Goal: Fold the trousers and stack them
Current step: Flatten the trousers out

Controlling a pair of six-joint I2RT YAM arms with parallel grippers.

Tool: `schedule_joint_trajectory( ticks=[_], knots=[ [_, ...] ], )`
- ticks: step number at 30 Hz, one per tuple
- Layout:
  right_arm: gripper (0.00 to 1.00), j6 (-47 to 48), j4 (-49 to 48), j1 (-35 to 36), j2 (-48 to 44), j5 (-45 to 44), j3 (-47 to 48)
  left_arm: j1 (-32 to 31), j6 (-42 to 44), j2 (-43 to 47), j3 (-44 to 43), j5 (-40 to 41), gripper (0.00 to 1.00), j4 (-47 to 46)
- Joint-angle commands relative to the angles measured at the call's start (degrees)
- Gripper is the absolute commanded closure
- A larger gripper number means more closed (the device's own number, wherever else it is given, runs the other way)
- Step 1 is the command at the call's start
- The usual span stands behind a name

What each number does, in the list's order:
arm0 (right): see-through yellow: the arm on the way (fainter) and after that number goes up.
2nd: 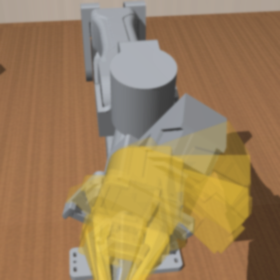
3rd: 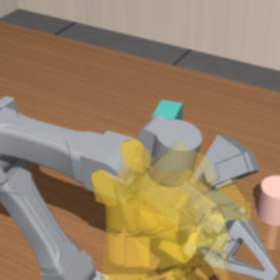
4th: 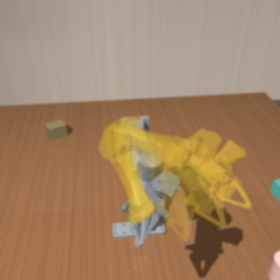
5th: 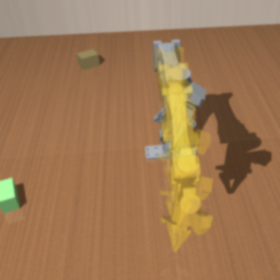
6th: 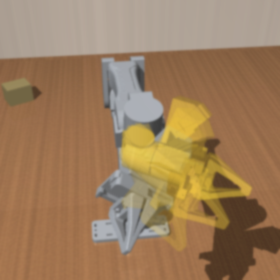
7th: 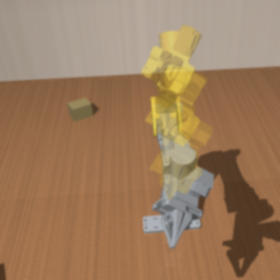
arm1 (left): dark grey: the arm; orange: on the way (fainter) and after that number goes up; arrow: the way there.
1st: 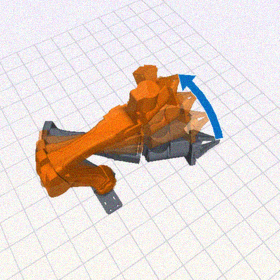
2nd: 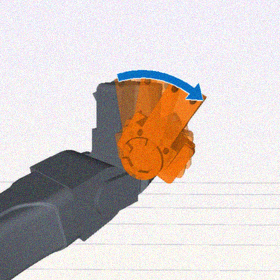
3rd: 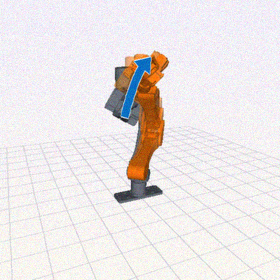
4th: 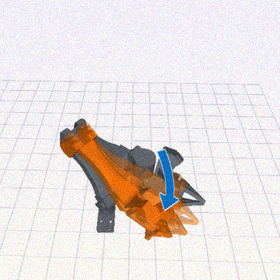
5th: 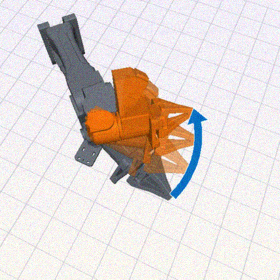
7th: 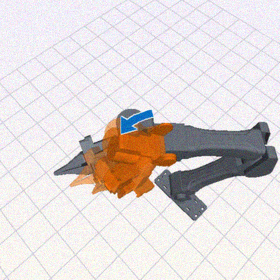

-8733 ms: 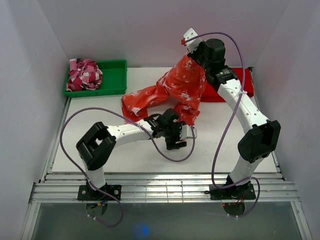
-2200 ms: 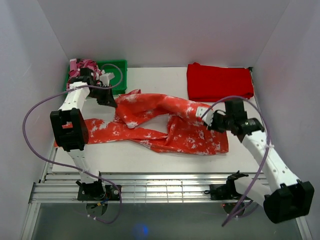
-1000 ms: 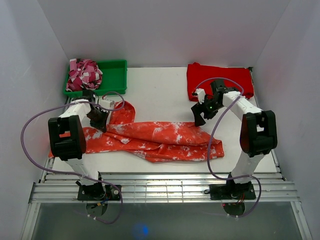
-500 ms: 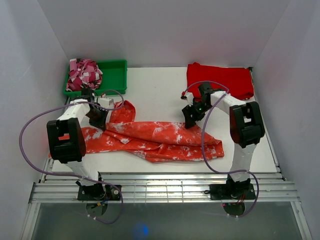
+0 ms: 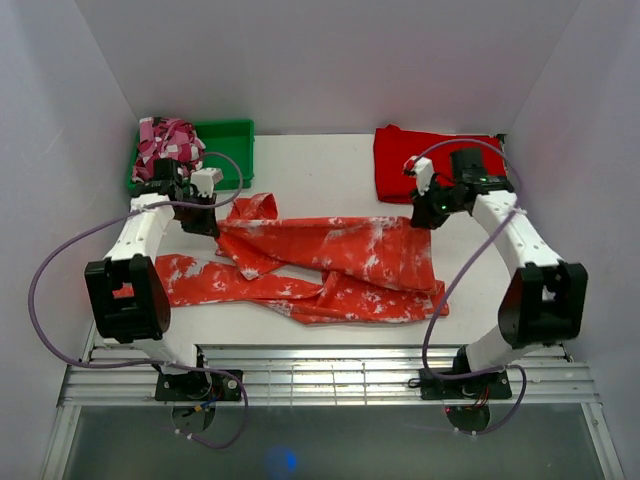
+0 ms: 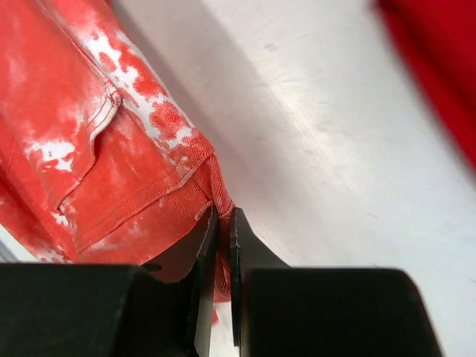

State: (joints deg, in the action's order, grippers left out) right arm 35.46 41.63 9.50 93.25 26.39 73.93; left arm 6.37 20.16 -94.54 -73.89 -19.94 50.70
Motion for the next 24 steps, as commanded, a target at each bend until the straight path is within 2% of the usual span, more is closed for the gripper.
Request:
schedule_joint_trajectory(
  ticks=[1, 2, 6, 7, 8, 9, 10, 11, 12, 13, 16, 18, 21, 22, 23, 24],
  knots=[
    [0.92, 4.1, 0.4, -7.1, -9.5, -9.9, -0.5, -0.6, -10.3, 10.7, -1.5, -2.3, 1.0, -7.0],
    [0.92, 4.5, -1.6, -9.6, -10.4, -11.2, -1.2, -1.5, -14.5, 11.7, -1.3, -3.6, 1.0, -8.1],
    [0.92, 6.6, -8.9, -14.9, -12.8, -19.2, -5.5, -14.6, -23.8, 13.2, -2.2, -2.6, 1.0, -13.7],
    [0.92, 6.9, -10.1, -15.4, -12.4, -20.3, -6.9, -16.3, -25.2, 11.9, -2.7, -3.2, 0.94, -16.3],
    [0.92, 7.1, -11.2, -16.1, -12.0, -22.9, -7.4, -17.8, -26.2, 11.1, -4.2, -3.4, 0.8, -17.3],
    [0.92, 7.4, -13.7, -16.3, -11.5, -24.3, -8.0, -19.5, -27.1, 10.0, -5.3, -2.6, 0.59, -18.3],
    [0.92, 8.6, -14.7, -16.5, -10.3, -27.6, -9.3, -19.9, -27.1, 9.0, -6.5, -1.0, 0.53, -18.4],
    [0.92, 9.0, -15.9, -16.9, -9.7, -29.1, -9.9, -19.9, -26.8, 7.5, -8.4, 1.2, 0.5, -18.4],
    [0.92, 9.3, -17.6, -17.4, -9.0, -29.9, -10.2, -19.9, -26.5, 6.8, -9.2, 8.4, 0.49, -18.2],
    [0.92, 10.1, -18.4, -17.8, -7.7, -32.0, -10.6, -19.7, -24.8, 6.1, -9.9, 11.6, 0.49, -17.8],
    [0.92, 10.6, -19.9, -18.5, -5.0, -33.4, -9.9, -18.2, -23.4, 3.4, -11.2, 17.4, 0.49, -15.2],
    [0.92, 10.2, -19.9, -18.4, -3.5, -33.2, -8.0, -16.7, -23.6, 2.5, -9.4, 18.0, 0.49, -14.7],
    [0.62, 7.6, -13.0, -18.4, 0.5, -33.1, -0.3, -15.5, -23.8, 0.9, -6.6, 19.2, 0.4, -14.8],
    [0.39, 7.0, -10.9, -18.4, 1.7, -32.8, 1.6, -15.3, -24.0, 0.3, -5.5, 21.0, 0.35, -14.4],
    [0.31, 6.4, -7.5, -18.4, 1.9, -32.8, 3.1, -14.9, -24.6, -0.5, -5.1, 21.7, 0.32, -13.8],
    [0.18, 6.1, -6.0, -18.4, 1.1, -32.5, 5.3, -13.9, -25.2, -2.6, -4.6, 21.9, 0.32, -12.5]
  ],
)
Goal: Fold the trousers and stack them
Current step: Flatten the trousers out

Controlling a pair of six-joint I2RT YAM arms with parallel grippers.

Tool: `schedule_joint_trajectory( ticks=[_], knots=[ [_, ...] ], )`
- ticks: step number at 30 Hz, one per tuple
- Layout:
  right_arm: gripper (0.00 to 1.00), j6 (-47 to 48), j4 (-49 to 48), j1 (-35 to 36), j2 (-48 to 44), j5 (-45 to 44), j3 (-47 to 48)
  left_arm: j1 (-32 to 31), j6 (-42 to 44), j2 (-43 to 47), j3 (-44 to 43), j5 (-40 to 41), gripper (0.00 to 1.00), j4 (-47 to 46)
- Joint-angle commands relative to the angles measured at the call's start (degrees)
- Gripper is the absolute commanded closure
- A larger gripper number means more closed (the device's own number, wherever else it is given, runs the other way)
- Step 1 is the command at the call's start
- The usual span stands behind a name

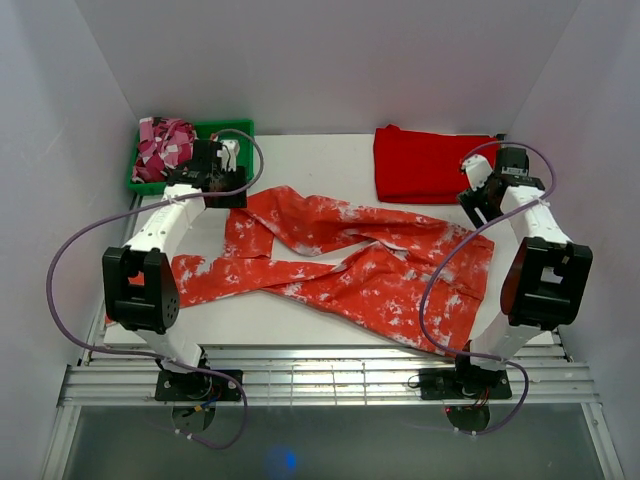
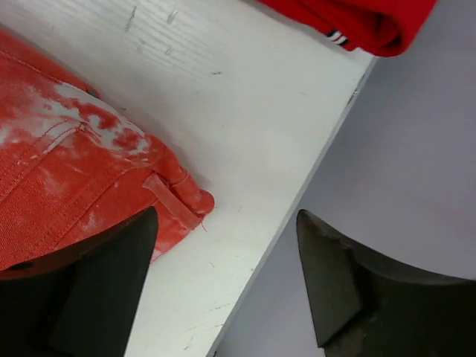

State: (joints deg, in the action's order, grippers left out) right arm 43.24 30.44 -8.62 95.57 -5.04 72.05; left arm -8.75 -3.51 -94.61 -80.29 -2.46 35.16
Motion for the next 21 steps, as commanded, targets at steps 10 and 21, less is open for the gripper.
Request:
schedule_joint_trajectory(
  ticks=[10, 21],
  knots=[
    [0.02, 4.2, 36.5, 2.8, -6.4, 15.6, 10.8, 5.3, -0.9, -12.0, 4.5, 2.5, 0.45, 2.0],
    [0.04, 1.8, 29.3, 15.4, -4.8, 7.1, -9.6, 5.4, 0.5, -22.5, 0.0, 2.7, 0.85, 2.5]
  ],
)
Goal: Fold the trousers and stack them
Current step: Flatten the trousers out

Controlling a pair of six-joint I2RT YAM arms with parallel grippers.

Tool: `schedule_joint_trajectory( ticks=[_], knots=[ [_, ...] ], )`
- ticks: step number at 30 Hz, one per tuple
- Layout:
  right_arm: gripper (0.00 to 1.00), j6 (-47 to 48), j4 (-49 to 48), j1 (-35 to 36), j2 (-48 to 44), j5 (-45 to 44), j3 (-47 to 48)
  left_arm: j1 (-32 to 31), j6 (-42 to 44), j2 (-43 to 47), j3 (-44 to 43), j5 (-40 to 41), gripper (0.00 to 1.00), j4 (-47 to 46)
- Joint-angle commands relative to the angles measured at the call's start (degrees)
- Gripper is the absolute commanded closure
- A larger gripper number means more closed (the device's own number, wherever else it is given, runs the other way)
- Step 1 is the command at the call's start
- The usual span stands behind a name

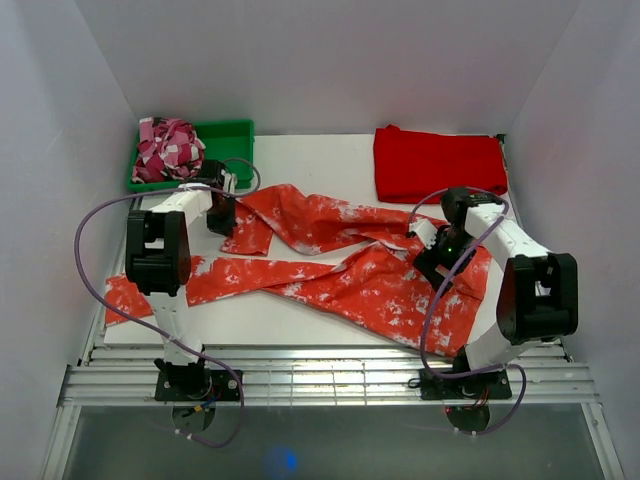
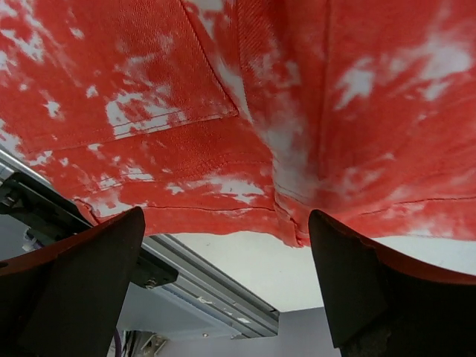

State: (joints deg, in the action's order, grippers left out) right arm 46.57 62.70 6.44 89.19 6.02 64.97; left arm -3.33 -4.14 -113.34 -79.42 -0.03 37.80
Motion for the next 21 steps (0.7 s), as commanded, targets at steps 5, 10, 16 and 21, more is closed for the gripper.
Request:
schedule_joint_trajectory(
  ticks=[5, 10, 16, 21],
  knots=[
    [0.06, -0.3, -10.6, -2.0, 6.2, -13.1, -7.5, 3.2, 8.1, 0.5, -3.5, 4.7, 1.0, 0.1],
    [0.07, 4.5, -14.4, -5.6, 9.6, -17.8, -8.6, 10.7, 28.7, 10.4, -3.0, 10.7, 1.0, -9.9],
    [0.08, 9.9, -15.8, -11.7, 13.3, -21.6, -5.6, 14.3, 55.8, 25.9, 11.7, 7.5, 1.0, -32.8],
    [0.09, 15.1, -15.5, -15.1, 15.1, -23.8, -1.3, 16.6, 67.8, 32.5, 25.9, 2.5, 1.0, -50.0]
  ],
)
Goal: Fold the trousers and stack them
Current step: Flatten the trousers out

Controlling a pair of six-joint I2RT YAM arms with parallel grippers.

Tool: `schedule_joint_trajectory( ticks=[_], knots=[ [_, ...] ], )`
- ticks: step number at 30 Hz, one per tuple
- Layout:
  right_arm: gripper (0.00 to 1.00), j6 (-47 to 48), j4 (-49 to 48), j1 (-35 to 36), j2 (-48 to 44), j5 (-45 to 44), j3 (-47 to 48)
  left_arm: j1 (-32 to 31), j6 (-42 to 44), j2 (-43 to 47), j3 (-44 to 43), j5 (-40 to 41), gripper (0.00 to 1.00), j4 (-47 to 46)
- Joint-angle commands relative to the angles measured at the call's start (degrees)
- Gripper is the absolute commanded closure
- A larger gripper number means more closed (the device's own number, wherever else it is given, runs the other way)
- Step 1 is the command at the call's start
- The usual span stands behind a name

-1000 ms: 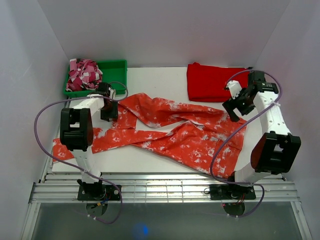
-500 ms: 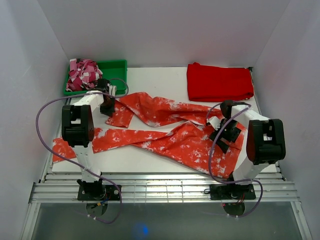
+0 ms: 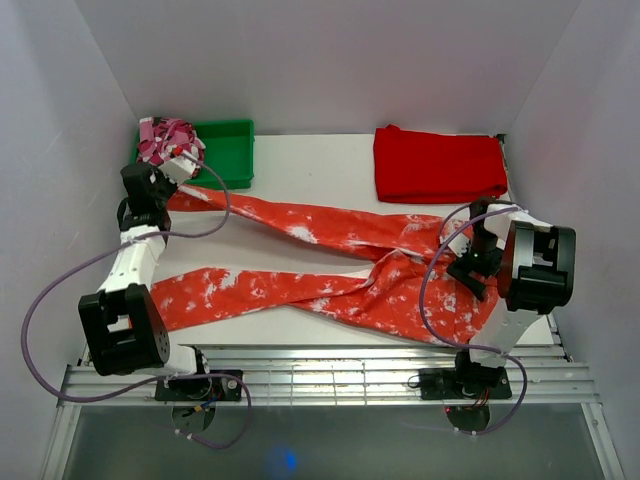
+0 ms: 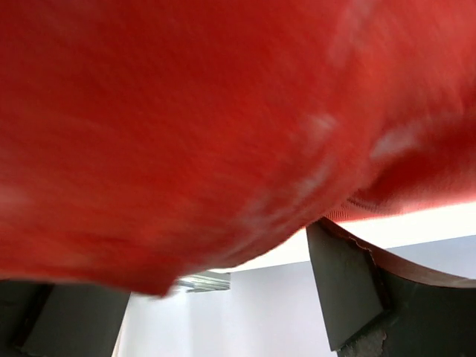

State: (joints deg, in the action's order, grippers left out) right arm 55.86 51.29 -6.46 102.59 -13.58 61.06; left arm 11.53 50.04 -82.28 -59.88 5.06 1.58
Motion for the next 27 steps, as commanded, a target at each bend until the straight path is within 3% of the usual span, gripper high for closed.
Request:
schedule_joint_trajectory(
  ticks=[1, 9, 11, 12, 13, 16, 18, 21, 23, 27],
  knots=[
    [0.09, 6.6, -4.0, -3.0, 2.0, -4.7, 3.1, 2.4, 14.7, 2.1, 8.2, -5.9, 1.0, -14.9],
    [0.09, 11.1, 0.1, -5.8, 1.7, -3.9, 6.6, 7.4, 28.5, 9.0, 26.6, -16.9, 1.0, -12.2],
    [0.09, 12.7, 1.2, -6.3, 1.0, -3.1, 6.5, 8.4, 29.0, 10.1, 27.4, -17.3, 0.88, -7.8],
    [0.08, 13.1, 1.3, -6.5, 0.4, -3.0, 6.4, 8.8, 27.8, 10.6, 26.7, -18.3, 0.84, -2.0],
    [0.07, 13.7, 1.4, -6.4, 0.2, -2.9, 6.4, 9.2, 26.9, 11.0, 25.6, -19.0, 0.71, 1.9],
    [0.05, 13.7, 2.7, -6.5, 0.1, -2.1, 7.2, 11.2, 23.5, 13.1, 19.5, -23.9, 0.54, 15.5],
    [0.05, 13.3, 3.4, -6.5, 0.3, -1.6, 9.2, 14.0, 23.0, 14.7, 13.8, -28.3, 0.53, 26.6],
    [0.05, 13.1, 5.1, -6.5, 0.6, -0.8, 12.0, 15.7, 21.6, 15.2, 8.0, -33.2, 0.47, 35.1],
    [0.05, 12.7, 6.4, -6.5, 0.7, 0.1, 13.6, 16.1, 14.3, 13.7, 5.0, -33.4, 0.45, 35.2],
    [0.06, 10.0, 6.9, -6.5, 1.5, 1.2, 16.4, 16.1, -0.4, 2.2, -7.3, -29.8, 0.45, 34.3]
  ],
)
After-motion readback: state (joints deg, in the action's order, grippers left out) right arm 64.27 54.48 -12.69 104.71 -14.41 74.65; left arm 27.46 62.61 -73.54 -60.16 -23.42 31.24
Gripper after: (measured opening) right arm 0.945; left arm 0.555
